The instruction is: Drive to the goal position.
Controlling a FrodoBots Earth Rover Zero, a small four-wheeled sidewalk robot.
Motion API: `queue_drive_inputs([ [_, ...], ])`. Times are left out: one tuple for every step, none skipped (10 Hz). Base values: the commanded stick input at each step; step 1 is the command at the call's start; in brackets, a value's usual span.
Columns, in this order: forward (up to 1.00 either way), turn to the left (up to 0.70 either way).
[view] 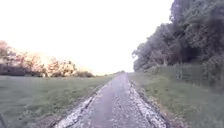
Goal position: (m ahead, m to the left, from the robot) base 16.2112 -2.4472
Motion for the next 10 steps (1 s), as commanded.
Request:
queue_drive_inputs([
  [0.69,0.00],
  [0.69,0.00],
  [0.69,0.00],
  [0.69,0.00],
  [0.69,0.00],
  [0.69,0.00],
  [0.69,0.00],
  [0.69,-0.17],
  [0.69,0.00],
  [0.69,0.00],
])
